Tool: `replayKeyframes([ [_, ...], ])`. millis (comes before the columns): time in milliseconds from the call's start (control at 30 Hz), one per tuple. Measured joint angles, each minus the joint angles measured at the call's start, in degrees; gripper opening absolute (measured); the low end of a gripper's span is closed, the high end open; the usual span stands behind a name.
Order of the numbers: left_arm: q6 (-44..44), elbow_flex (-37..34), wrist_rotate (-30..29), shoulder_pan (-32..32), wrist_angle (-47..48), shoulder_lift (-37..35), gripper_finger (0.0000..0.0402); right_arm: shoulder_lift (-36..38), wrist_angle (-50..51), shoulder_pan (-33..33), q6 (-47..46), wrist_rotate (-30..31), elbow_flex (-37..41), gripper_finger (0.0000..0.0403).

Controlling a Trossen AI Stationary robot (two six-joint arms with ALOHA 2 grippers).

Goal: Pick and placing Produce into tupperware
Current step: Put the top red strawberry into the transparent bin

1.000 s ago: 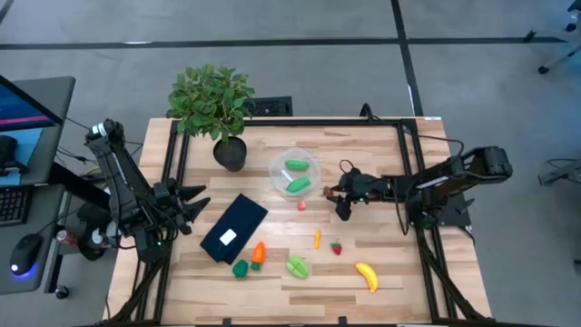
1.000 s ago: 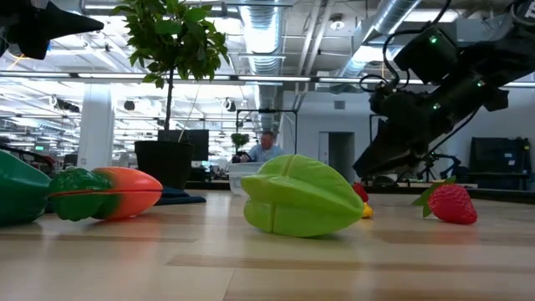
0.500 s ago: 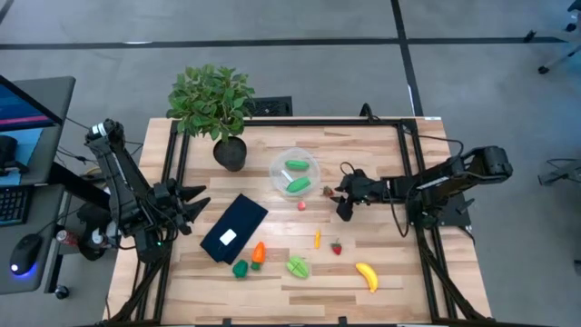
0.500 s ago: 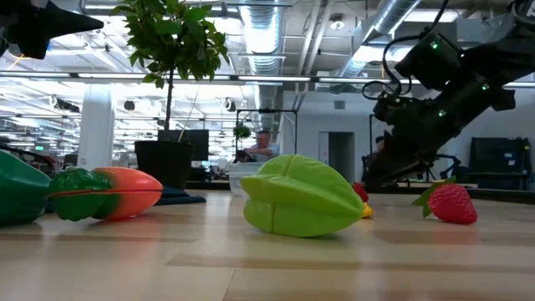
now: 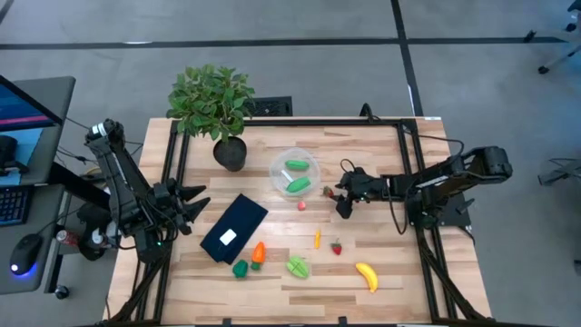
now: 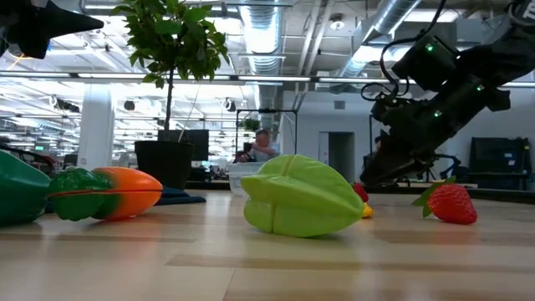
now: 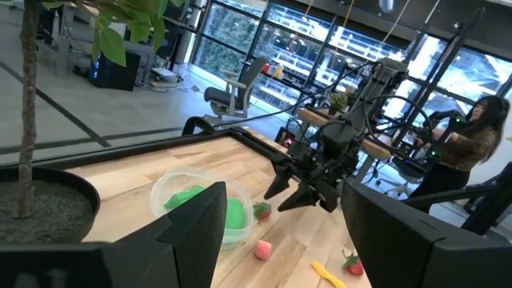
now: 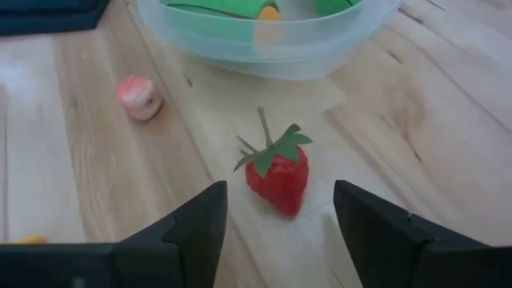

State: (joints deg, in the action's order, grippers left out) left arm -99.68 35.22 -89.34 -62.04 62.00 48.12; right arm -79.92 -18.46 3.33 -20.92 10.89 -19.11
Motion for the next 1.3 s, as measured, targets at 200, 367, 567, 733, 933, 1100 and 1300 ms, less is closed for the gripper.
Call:
replayKeyframes([
  [200, 0.0, 0.0, 0.1, 0.0, 0.1, 0.0, 0.0236, 0.0, -0.4, 0.2, 0.6, -0.4, 0.0, 0.025],
  [367, 0.0, 0.0, 0.1, 0.0, 0.3, 0.0, 0.0236, -3.0, -0.5, 0.2, 1.9, -0.6, -1.5, 0.0249],
  [567, 0.0, 0.0, 0.6, 0.0, 0.0, 0.0, 0.0236, -9.3, -1.0, 0.2, 1.6, -0.6, -5.0, 0.0249],
  [733, -0.4, 0.0, 1.4, 0.0, -0.4, 0.0, 0.0236, -12.2, -1.2, 0.2, 1.5, -0.5, -6.6, 0.0249],
  [933, 0.7, 0.0, 1.9, 0.0, -2.0, 0.0, 0.0236, -11.7, -0.9, 0.5, 1.5, -1.1, -6.6, 0.0224],
  [1100, 1.0, 0.0, 1.9, 0.0, -2.0, 0.0, 0.0236, -11.5, -0.7, 1.6, 1.4, -2.1, -6.6, 0.0176],
  [1300, 1.0, 0.0, 1.9, 0.0, -2.0, 0.0, 0.0236, -11.5, -0.5, 1.7, 1.4, -2.3, -6.6, 0.0134],
])
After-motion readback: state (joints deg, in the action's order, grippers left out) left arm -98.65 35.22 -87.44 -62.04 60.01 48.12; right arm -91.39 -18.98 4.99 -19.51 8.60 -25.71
